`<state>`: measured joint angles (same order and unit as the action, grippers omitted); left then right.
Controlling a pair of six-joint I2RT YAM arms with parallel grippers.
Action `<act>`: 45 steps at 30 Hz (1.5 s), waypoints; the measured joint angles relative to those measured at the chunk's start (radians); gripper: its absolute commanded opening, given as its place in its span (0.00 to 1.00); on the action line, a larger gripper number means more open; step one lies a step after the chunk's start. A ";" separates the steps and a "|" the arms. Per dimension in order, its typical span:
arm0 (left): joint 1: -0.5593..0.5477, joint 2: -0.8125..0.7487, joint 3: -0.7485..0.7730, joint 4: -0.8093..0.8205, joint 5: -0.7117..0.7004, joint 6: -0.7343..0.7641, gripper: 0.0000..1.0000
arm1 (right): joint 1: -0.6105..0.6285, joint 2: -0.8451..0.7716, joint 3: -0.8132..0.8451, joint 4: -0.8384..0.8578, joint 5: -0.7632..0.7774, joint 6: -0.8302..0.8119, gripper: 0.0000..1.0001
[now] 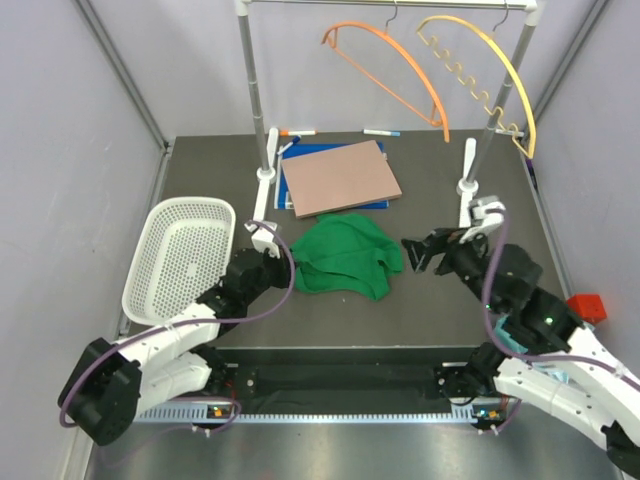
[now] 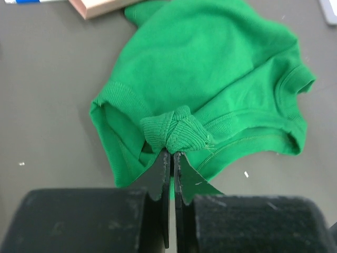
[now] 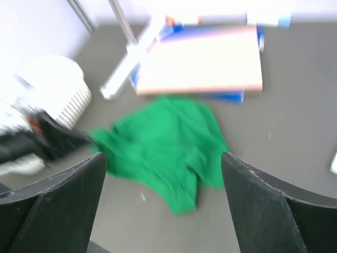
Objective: Place the tank top on the hanger
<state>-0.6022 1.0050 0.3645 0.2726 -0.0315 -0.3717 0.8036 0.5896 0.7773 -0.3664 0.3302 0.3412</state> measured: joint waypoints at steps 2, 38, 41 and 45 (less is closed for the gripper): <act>0.000 0.009 -0.006 0.000 0.005 0.000 0.00 | 0.000 -0.015 0.066 0.002 0.008 -0.023 0.93; -0.001 -0.093 -0.031 0.008 0.012 0.000 0.00 | -0.480 0.755 0.907 0.087 -0.315 -0.513 0.96; -0.001 -0.093 -0.031 0.003 0.013 0.000 0.00 | -0.505 0.780 0.907 0.087 -0.385 -0.507 0.94; -0.001 -0.093 -0.031 0.002 0.012 0.000 0.00 | -0.524 0.816 0.907 0.088 -0.447 -0.506 0.86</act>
<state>-0.6029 0.9115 0.3332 0.2749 -0.0193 -0.3717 0.2794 1.4052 1.6844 -0.2787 -0.1165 -0.1646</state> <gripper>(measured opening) 0.025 0.921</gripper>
